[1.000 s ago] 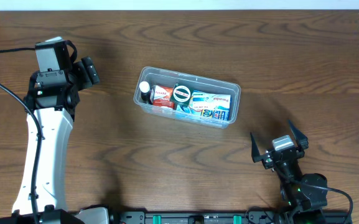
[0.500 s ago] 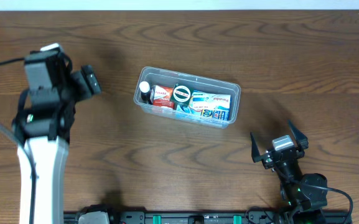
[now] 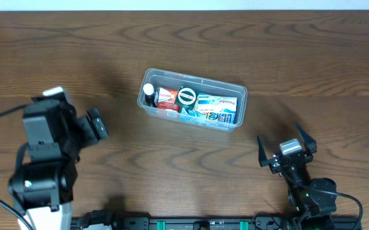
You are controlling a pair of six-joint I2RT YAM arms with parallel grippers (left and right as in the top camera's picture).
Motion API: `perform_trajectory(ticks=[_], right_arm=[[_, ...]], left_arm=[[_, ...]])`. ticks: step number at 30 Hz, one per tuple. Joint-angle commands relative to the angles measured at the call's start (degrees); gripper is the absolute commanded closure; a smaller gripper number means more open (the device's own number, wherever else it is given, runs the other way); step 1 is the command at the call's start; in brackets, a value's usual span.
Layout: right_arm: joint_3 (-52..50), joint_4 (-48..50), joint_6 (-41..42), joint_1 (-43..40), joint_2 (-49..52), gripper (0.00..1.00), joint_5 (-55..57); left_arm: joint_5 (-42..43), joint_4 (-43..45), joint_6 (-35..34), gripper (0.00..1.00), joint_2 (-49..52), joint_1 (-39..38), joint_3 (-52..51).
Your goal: Pack container
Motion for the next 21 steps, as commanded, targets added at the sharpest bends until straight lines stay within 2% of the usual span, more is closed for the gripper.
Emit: perform_trajectory(ticks=[1,6,9,15,21], right_arm=[[-0.1,-0.2,-0.4,-0.8,-0.1,0.01,-0.1],[-0.1,-0.2,-0.4,-0.8,-0.1,0.01,0.0],[-0.1,-0.2,-0.4,-0.8,-0.1,0.01,-0.1],[-0.1,-0.2,-0.4,-0.8,-0.1,0.01,-0.1],[-0.1,-0.2,-0.4,-0.8,-0.1,0.01,0.0]], left_arm=[[0.6,1.6,-0.5,0.02,-3.1,-0.8,-6.5],[0.7,6.4,-0.5,0.02,-9.6,-0.8,-19.0],[0.6,12.6,-0.5,0.02,-13.1,-1.3,-26.3],[0.6,36.5,0.7,0.02,-20.3,-3.1,-42.2],[0.6,59.9,1.6,0.02,-24.3,-4.5,-52.7]])
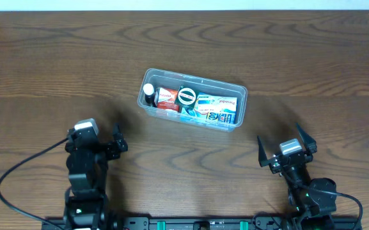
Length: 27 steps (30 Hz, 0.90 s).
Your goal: Pack container
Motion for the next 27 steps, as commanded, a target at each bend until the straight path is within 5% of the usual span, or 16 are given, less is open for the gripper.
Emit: perform_trajectory(ticks=[1,9,21,27], right_arm=[[-0.1,-0.2,-0.4,-0.8,-0.1,0.01,-0.1],[-0.1,-0.2,-0.4,-0.8,-0.1,0.01,-0.1],[-0.1,-0.2,-0.4,-0.8,-0.1,0.01,-0.1],[-0.1,-0.2,-0.4,-0.8,-0.1,0.01,-0.1]], left_arm=[[-0.3,7.6,1.9,0.02,-2.4,-1.1,-4.2],[-0.2,10.6,3.3,0.02,-9.5,-1.8,-9.3],[-0.2,-6.6,3.3,0.02,-18.0,-1.8,-9.5],[-0.5,-6.7,4.9,0.02,-20.4,-1.8,-9.5]])
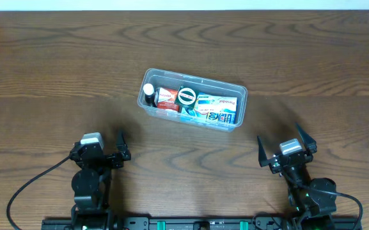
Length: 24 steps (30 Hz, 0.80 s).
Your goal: Pack container
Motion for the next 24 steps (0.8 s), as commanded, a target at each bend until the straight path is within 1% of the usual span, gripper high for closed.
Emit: perform_trajectory(ticks=[1,7,13,17,24], right_arm=[[-0.1,-0.2,-0.4,-0.8,-0.1,0.01,-0.1],[-0.1,-0.2,-0.4,-0.8,-0.1,0.01,-0.1],[-0.1,-0.2,-0.4,-0.8,-0.1,0.01,0.0],[-0.1,-0.2,-0.4,-0.8,-0.1,0.01,-0.1],[-0.1,-0.2,-0.4,-0.8,-0.1,0.01,0.0]], left_arm=[[-0.7,-2.4,1.5,0.02,-1.2,-0.3,-1.0],[-0.7,-2.4,3.3,0.02,-2.5,-0.3,-1.0],[-2.4,-2.4,4.7,0.02,-5.9,-0.4,-1.0],[-2.4,-2.1,6.8,0.02,-8.0,-0.5,-1.0],[-2.5,-2.2,7.3,0.02,-8.0,-3.1,-1.0]])
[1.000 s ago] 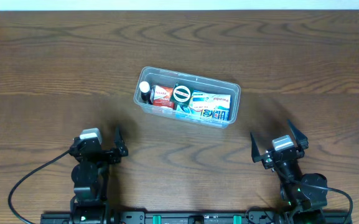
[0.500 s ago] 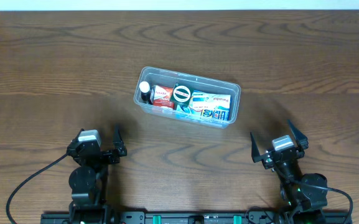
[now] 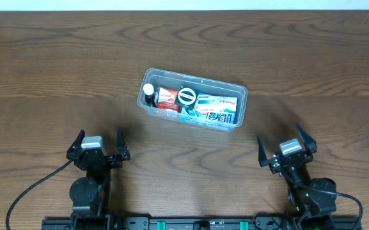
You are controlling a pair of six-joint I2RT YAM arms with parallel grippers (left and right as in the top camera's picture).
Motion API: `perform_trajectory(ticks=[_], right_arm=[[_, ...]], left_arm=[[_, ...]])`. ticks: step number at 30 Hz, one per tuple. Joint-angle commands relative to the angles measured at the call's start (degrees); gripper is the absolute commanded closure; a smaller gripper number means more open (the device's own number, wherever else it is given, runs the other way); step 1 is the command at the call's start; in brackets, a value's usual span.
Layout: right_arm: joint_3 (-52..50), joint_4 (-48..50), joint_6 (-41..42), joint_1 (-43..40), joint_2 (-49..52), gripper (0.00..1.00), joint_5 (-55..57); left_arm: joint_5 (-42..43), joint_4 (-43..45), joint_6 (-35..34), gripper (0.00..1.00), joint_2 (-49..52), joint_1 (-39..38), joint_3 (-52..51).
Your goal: Pack container
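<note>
A clear plastic container (image 3: 148, 110) lies at the table's middle, holding a white-capped bottle (image 3: 148, 90), a red packet (image 3: 166, 98), a round dark tin (image 3: 187, 96) and blue battery packs (image 3: 217, 109). My left gripper (image 3: 98, 142) is at the near left, open and empty, well short of the container. At the near right, my right gripper (image 3: 286, 143) is also open with nothing between its fingers.
Dark wooden table (image 3: 312, 70) all around. A black cable (image 3: 31, 188) runs from the left arm toward the front edge. The arms' mounting rail (image 3: 190, 223) lies along the near edge.
The left arm has settled slightly back toward the front edge, and its gripper now shows both fingers spread evenly. The container and right arm have not moved.
The left arm stood tall at the far left, its gripper open near the container's left. It then sat lower at the near left, then lower still. It now rests at the front edge. The right arm stayed still throughout.
</note>
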Motion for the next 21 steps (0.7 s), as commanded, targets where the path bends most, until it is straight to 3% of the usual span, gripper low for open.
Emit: perform_trajectory(ticks=[1,5,21], right_arm=[[-0.1,-0.2,-0.4,-0.8,-0.1,0.01,-0.1],[-0.1,-0.2,-0.4,-0.8,-0.1,0.01,-0.1],[-0.1,-0.2,-0.4,-0.8,-0.1,0.01,-0.1]], left_arm=[[-2.1,-2.2,2.5,0.02,-0.5,-1.6,-1.0],[-2.9,-2.2,6.2,0.02,-0.5,-2.4,-1.0],[-3.0,-2.2,6.1,0.02,-0.4,-2.4,-1.0]])
